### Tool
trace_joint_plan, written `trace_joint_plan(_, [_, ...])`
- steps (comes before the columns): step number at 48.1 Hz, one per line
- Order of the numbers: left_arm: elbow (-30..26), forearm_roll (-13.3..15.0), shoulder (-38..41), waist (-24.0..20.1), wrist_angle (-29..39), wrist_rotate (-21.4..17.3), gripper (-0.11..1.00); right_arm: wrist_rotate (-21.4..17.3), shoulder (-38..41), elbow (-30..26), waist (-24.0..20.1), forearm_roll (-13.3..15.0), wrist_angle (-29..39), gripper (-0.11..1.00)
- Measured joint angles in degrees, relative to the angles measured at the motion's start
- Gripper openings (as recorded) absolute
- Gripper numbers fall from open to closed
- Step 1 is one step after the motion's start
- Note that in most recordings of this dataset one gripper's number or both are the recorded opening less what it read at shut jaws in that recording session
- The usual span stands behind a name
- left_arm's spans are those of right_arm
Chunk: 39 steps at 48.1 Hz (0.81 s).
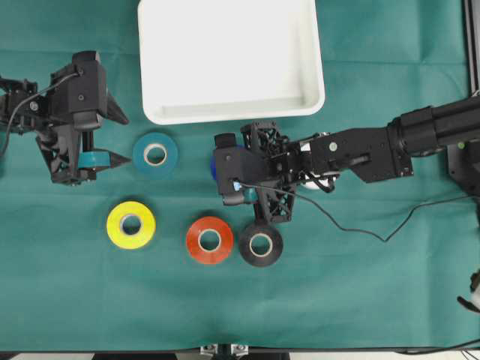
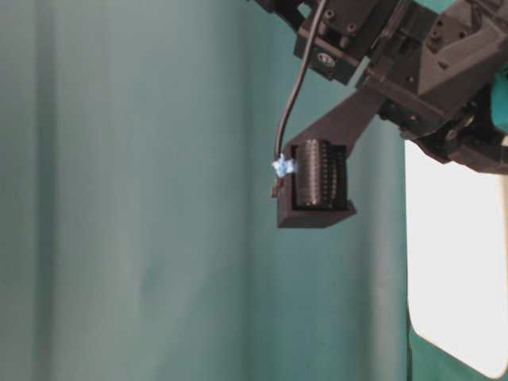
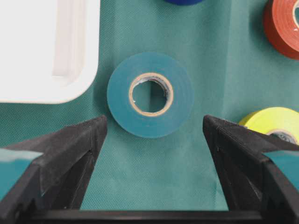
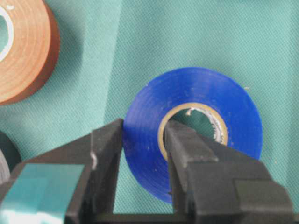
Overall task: Put the tape alternately from left to right into the white case.
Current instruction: 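Lower the right gripper into the blue roll's hole and grasp it, then carry the blue roll with the right gripper into the white tray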
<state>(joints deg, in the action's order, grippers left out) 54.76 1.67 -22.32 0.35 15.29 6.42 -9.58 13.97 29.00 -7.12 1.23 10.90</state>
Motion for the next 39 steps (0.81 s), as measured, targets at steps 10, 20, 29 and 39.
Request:
trace_joint_plan(10, [-0.1,0.0,0.0,0.0,0.0,0.0,0.79,0.0,-0.1,0.0,0.0,0.1,0.1,0.27])
trace_joint_plan(20, [0.0,0.0,0.0,0.1,0.0,0.0,0.79,0.1,-3.4,-0.1,0.0,0.1,1.8,0.27])
trace_joint_plan(29, [0.0,0.0,0.0,0.1,0.0,0.0,0.79,0.1,-9.3,-0.4,0.0,0.1,3.1,0.27])
trace_joint_plan(39, [0.0,0.0,0.0,0.0,-0.1,0.0,0.79,0.1,-11.9,-0.4,0.1,0.1,4.1,0.27])
